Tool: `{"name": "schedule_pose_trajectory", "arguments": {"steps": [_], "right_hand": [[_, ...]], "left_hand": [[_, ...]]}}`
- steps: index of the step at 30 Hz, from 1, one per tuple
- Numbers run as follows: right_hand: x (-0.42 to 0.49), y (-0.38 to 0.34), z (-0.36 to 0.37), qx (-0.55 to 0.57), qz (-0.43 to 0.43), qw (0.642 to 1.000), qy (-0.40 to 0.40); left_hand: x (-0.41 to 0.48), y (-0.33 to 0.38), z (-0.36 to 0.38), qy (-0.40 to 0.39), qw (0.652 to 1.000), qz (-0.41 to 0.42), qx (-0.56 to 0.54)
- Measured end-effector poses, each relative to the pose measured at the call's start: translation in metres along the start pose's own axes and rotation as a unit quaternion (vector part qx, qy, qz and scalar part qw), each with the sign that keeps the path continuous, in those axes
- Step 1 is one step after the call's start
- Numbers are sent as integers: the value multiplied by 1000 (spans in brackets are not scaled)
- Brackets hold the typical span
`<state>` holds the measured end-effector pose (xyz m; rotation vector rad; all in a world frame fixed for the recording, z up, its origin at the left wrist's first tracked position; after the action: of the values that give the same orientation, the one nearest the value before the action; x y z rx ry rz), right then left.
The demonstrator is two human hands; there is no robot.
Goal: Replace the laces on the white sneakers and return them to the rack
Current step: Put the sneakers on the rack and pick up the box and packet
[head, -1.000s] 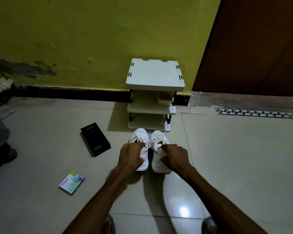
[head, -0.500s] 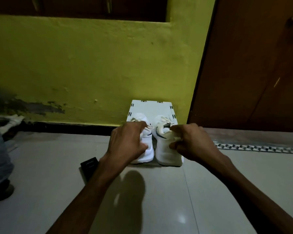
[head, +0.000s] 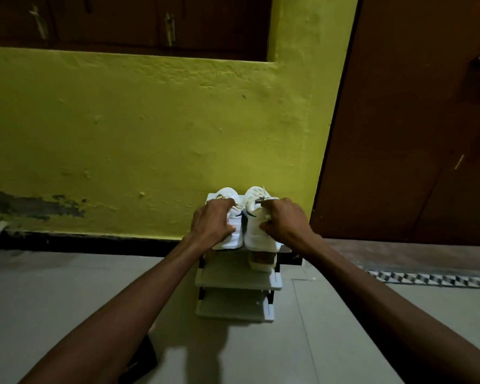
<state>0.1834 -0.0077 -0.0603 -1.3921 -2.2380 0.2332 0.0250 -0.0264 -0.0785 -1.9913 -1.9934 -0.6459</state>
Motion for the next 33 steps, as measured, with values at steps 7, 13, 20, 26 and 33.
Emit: {"name": "schedule_pose_trajectory", "arguments": {"steps": [7, 13, 20, 26, 33], "right_hand": [[61, 27, 31, 5, 13, 1000, -8], [70, 29, 40, -14, 13, 1000, -19], [24, 3, 19, 55, -41, 995, 71], [-32, -44, 67, 290, -23, 957, -7], [-92, -94, 228, 253, 27, 941, -221]], "left_hand": [[45, -14, 35, 1, 1000, 13, 28], [56, -12, 46, -13, 998, 29, 48], [26, -33, 18, -21, 1000, -4, 21], [-63, -106, -35, -146, 987, -51, -33], [-233, -211, 24, -275, 944, -183, -12]]}}
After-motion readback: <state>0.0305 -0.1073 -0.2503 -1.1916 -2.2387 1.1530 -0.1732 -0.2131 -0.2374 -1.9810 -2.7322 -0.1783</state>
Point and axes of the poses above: each hand's wrist, its own x-axis towards the middle knuckle, its own z-axis out of the palm, y = z × x, the point moved 6 cm from there along x, towards the middle knuckle, and after that the axes turned 12 degrees about x, right-handed, at the moved point
